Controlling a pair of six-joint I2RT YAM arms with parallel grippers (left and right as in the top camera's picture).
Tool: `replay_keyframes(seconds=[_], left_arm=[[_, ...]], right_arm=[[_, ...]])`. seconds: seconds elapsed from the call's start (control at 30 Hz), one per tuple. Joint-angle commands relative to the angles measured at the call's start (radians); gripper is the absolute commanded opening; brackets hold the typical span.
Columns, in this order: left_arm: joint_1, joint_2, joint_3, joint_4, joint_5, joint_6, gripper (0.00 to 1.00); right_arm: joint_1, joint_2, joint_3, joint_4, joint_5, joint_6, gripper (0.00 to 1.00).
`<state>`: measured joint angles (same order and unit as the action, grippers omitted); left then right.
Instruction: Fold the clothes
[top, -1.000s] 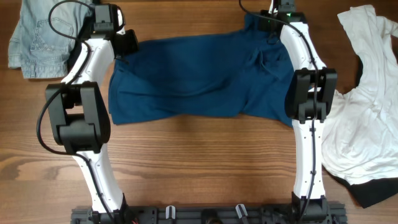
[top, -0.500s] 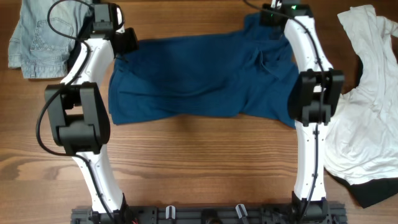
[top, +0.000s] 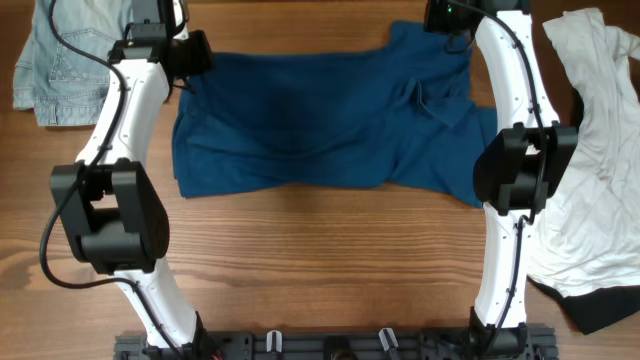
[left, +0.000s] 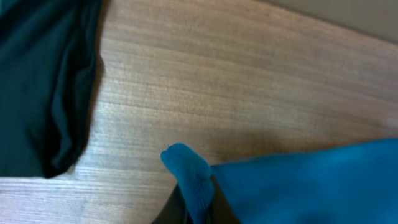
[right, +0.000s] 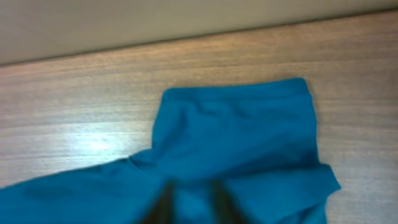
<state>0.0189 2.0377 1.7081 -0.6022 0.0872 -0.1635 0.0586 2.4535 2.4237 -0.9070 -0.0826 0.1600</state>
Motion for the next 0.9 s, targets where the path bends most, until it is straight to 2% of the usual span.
replay_keyframes(seconds=[0.0, 0.07, 0.17, 0.37, 0.67, 0.73, 0.87], left_arm=[[0.005, -0.025, -0.002, -0.002, 0.053, -0.003, 0.04], [0.003, -0.025, -0.002, -0.002, 0.079, -0.003, 0.04], [-0.006, -0.023, -0.002, -0.002, 0.080, -0.002, 0.04], [-0.016, -0.021, -0.002, -0.001, 0.077, -0.002, 0.04], [-0.017, -0.016, -0.002, -0.007, 0.076, -0.002, 0.04], [-0.017, -0.012, -0.002, -0.010, 0.076, -0.002, 0.04], [-0.017, -0.008, -0.003, -0.015, 0.072, -0.002, 0.04]], right_arm=[[0.007, 0.011, 0.005, 0.066, -0.022, -0.003, 0.63], [0.010, 0.027, 0.005, 0.121, -0.023, -0.003, 0.70], [0.023, 0.063, 0.005, 0.185, -0.023, 0.000, 0.75], [0.056, 0.154, 0.005, 0.281, -0.017, 0.014, 0.79], [0.090, 0.258, 0.005, 0.374, 0.096, 0.062, 0.69], [0.092, 0.273, 0.005, 0.383, 0.126, 0.083, 0.64], [0.092, 0.300, 0.005, 0.383, 0.175, 0.083, 0.48]])
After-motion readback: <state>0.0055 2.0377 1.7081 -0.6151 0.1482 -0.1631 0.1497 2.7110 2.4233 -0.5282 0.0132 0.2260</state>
